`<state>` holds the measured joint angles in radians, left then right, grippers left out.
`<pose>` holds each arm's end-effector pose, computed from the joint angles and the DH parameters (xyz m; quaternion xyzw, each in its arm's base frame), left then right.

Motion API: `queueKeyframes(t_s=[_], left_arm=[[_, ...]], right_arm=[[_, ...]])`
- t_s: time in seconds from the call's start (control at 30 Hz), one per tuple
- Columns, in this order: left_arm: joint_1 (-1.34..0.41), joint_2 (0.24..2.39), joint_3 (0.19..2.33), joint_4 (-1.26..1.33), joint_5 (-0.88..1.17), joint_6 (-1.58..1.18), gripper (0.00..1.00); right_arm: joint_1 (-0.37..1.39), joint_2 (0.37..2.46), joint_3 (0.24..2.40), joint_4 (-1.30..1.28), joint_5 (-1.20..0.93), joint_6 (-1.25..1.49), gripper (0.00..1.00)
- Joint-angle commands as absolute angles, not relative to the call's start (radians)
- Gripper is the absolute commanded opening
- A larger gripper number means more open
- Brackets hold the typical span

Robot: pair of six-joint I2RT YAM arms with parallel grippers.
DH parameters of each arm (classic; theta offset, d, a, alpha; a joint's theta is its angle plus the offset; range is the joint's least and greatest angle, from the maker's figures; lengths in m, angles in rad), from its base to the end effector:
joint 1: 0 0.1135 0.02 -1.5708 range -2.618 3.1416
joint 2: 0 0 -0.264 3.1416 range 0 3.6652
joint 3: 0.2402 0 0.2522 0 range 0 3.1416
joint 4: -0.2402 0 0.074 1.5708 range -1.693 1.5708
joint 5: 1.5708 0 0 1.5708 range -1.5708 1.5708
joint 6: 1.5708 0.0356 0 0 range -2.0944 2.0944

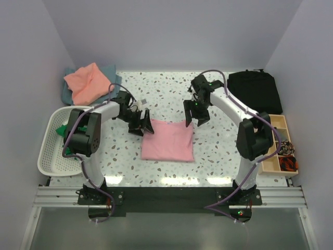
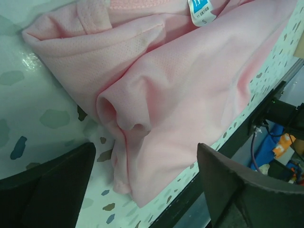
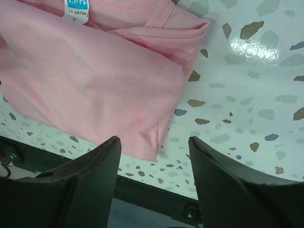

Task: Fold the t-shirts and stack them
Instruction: Smooth out wrinkles on the folded tshirt, then put the neatly folded tshirt into the corner of the board with the left arm

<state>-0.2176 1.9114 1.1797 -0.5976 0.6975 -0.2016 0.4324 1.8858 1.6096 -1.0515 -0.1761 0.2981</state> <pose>0.3415 -0.0989 0.1450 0.0486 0.9326 -0.3554 0.0401 0.3425 0.1649 0.2496 -0.0770 0.9858 0.1247 0.0816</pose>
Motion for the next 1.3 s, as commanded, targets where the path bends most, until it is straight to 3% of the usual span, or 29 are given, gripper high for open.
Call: queueKeyframes(t_s=[0.0, 0.5, 0.93, 1.27], left_arm=[[-0.216, 1.882, 1.155, -0.597, 0.664, -0.179, 1.0], [-0.264, 1.77, 0.896, -0.428, 0.73, -0.258, 1.0], [-0.279, 1.881, 0.931, -0.296, 0.764, -0.313, 1.0], [-0.285, 1.947, 0.928, -0.201, 0.79, -0.36, 1.0]], right_arm=[[0.433, 1.881, 1.617, -1.016, -0.164, 0.353, 0.63], [0.433, 1.89, 1.433, -0.956, -0.337, 0.36, 0.64], [0.403, 1.888, 1.278, -0.838, -0.273, 0.385, 0.64], [0.325, 1.977, 1.195, -0.703, -0.397, 0.382, 0.63]])
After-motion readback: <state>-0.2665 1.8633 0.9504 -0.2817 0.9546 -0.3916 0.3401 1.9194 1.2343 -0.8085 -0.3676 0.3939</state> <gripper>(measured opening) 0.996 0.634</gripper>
